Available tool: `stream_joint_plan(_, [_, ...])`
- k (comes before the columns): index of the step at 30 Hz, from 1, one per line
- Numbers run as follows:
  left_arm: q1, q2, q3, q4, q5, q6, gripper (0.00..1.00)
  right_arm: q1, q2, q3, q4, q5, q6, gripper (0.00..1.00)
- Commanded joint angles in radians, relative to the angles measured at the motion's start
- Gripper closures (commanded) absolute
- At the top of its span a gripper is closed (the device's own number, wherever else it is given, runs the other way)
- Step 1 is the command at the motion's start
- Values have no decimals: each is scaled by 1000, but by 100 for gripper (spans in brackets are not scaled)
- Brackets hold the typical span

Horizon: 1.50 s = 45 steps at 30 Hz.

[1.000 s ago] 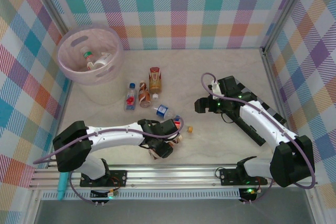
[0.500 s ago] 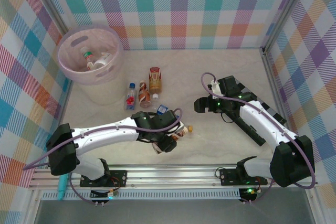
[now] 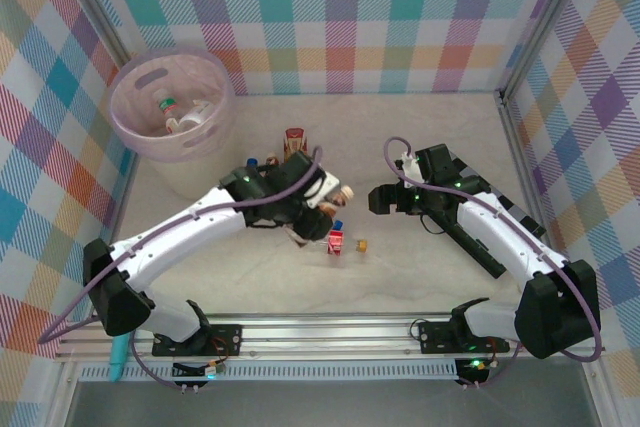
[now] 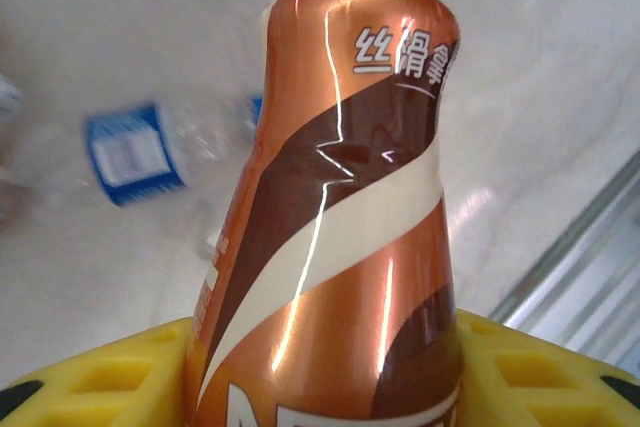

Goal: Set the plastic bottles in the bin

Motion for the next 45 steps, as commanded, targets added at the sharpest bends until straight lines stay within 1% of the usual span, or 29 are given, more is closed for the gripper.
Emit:
stream_joint_plan(1, [62, -1, 107, -83, -22, 27, 100, -1, -12, -15, 28, -40, 16, 4])
stream_joint_plan(8, [196, 31, 293, -137, -17, 36, 100, -1, -19, -9, 22, -45, 9, 4])
stream_joint_plan(11, [263, 35, 353, -138, 1, 32, 100, -2, -13, 8, 6, -54, 1, 4])
stream_joint_plan(14, [352, 28, 399, -108, 25, -1, 100, -1, -13, 14, 1, -52, -4, 4])
stream_joint_plan(20, [611, -3, 431, 62, 151, -141, 100, -2, -11, 6, 6, -61, 1, 4])
stream_joint_plan(22, [706, -2, 446, 119, 221, -194, 100, -1, -17, -1, 9, -63, 3, 4])
stream_joint_plan(25, [820, 15, 467, 179, 294, -268, 100, -1, -29, -12, 5, -57, 0, 4])
stream_joint_plan(28, [901, 47, 489, 207, 320, -322, 100, -1, -47, -29, 4, -50, 1, 4])
stream_joint_plan(33, [979, 121, 504, 230, 331, -398, 100, -1, -66, -46, -2, -47, -3, 4])
stream_joint_plan(36, [987, 177, 516, 225, 358, -412, 100, -1, -73, -54, -6, -41, -5, 4])
stream_joint_plan(40, [987, 245, 534, 175, 369, -369, 100, -1, -82, -60, -8, -34, -7, 4])
stream_joint_plan(45, [987, 296, 530, 99, 309, -271, 94, -2, -87, -67, -13, -27, -10, 4])
